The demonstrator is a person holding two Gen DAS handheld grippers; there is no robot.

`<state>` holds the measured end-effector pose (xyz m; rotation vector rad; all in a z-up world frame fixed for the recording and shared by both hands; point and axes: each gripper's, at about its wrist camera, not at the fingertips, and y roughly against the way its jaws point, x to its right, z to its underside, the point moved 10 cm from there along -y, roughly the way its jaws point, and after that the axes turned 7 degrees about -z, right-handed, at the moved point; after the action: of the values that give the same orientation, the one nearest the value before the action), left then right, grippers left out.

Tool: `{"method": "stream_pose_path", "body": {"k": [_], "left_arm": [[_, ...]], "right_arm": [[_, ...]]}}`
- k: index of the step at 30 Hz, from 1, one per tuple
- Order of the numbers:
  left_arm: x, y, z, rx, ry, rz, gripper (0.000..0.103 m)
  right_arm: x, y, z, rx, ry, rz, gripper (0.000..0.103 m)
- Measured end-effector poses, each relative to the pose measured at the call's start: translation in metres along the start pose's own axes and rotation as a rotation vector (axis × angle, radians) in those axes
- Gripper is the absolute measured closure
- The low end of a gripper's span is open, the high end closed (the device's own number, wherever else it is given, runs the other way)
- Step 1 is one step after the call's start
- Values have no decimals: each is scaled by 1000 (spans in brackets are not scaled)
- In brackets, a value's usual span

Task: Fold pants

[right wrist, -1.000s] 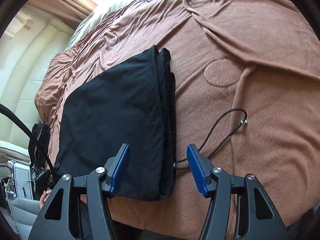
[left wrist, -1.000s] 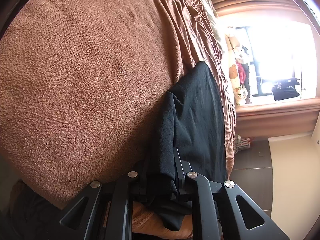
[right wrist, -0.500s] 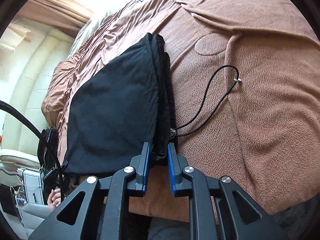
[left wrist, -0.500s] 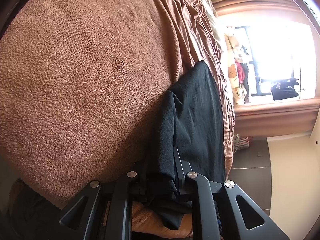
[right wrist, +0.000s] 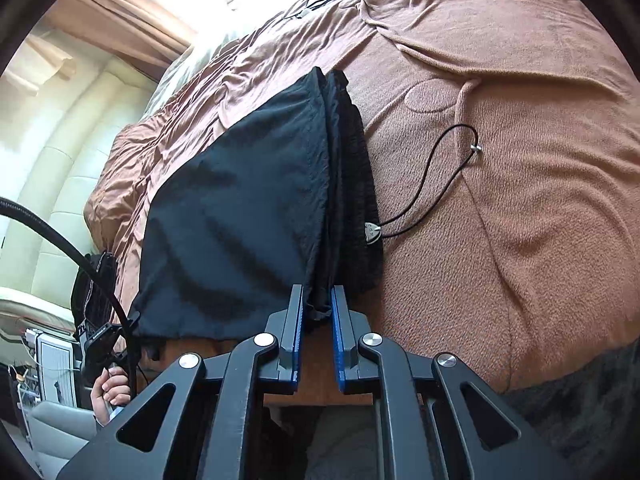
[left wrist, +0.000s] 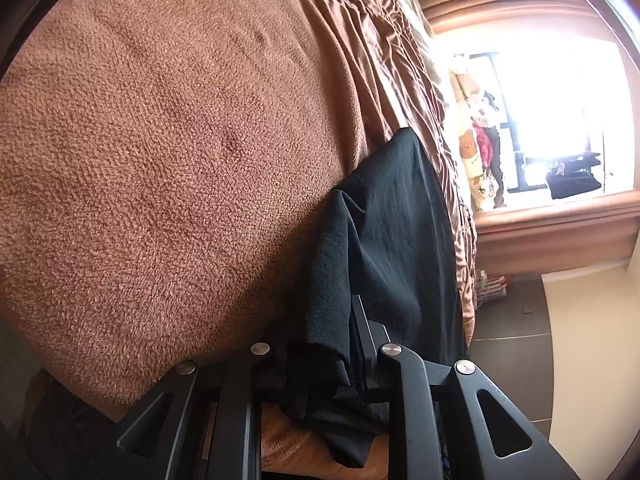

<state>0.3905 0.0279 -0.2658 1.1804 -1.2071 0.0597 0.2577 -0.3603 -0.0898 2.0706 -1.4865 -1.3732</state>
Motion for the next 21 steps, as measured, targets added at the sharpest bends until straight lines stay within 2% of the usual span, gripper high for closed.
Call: {"method": "stream_pose_path", "body": {"k": [3, 10, 13, 14, 16, 17, 19, 21], "left_arm": [[1, 3, -3, 0, -5, 9, 93], [7, 16, -10, 15, -13, 41, 95], [2, 10, -8, 1, -10, 19, 95], [2, 9, -7, -4, -6, 17, 93], [-1, 6, -6, -11, 5, 8, 82], [-2, 6, -6, -8, 12, 12, 74], [-2, 8, -7, 6, 15, 31, 71], [-1, 7, -7, 13, 7, 19, 71]], "right_arm": [[6, -3, 7, 2, -29, -8, 94], [8, 3, 9, 34, -60, -36, 94], [13, -1, 11, 31, -73, -32, 94], [16, -4, 13, 26, -79, -26, 94], [19, -6, 15, 21, -71, -7, 94], [18, -7, 15, 24, -67, -2, 94], [15, -5, 15, 31, -68, -4, 94], [13, -3, 14, 32, -60, 0, 94]]}}
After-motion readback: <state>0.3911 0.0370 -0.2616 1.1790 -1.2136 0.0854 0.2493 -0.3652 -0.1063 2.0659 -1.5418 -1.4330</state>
